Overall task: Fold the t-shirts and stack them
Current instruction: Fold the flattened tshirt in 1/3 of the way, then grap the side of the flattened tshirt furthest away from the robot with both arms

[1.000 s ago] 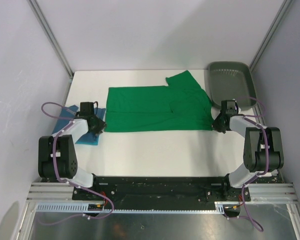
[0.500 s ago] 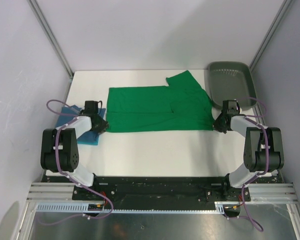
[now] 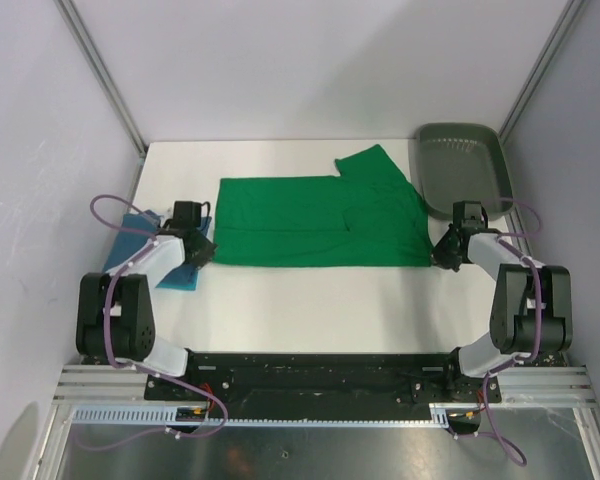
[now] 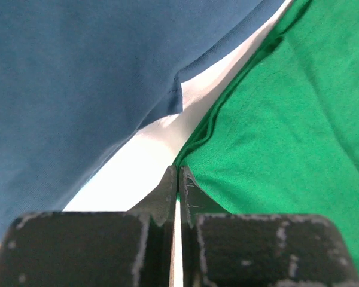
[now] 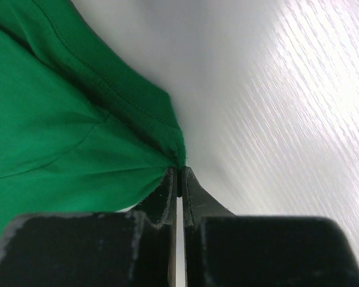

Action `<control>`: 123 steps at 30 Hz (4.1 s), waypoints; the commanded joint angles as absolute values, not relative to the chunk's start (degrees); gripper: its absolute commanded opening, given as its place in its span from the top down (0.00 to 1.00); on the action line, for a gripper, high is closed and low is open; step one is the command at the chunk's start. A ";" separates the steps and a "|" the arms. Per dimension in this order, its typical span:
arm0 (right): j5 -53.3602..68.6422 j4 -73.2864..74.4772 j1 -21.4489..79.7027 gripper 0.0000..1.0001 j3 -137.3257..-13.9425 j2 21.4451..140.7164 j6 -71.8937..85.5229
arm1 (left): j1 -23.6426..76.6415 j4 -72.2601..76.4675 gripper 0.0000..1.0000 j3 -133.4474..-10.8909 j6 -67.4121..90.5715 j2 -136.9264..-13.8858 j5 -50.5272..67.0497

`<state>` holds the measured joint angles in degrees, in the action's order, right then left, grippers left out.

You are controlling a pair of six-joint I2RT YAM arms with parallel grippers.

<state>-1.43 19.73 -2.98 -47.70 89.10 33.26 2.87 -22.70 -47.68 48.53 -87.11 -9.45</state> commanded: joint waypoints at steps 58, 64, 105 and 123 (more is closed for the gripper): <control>-0.70 30.76 8.74 0.52 -74.08 95.80 31.23 | 7.14 -36.05 0.63 -92.90 33.81 -116.25 -17.19; 1.51 30.98 7.76 0.53 -77.21 100.22 29.75 | 6.09 -36.12 0.64 -95.01 36.55 -120.61 -18.40; -8.89 26.46 10.74 0.53 -98.09 122.36 19.22 | 4.84 -36.03 1.00 -93.94 36.28 -123.38 -21.17; -15.90 32.53 13.03 0.63 -111.07 135.77 18.96 | 4.79 -35.92 1.00 -92.88 36.06 -122.86 -20.43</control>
<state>-14.63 31.11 12.86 -109.67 134.47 19.22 5.17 -35.42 -94.24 36.97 -124.57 -19.29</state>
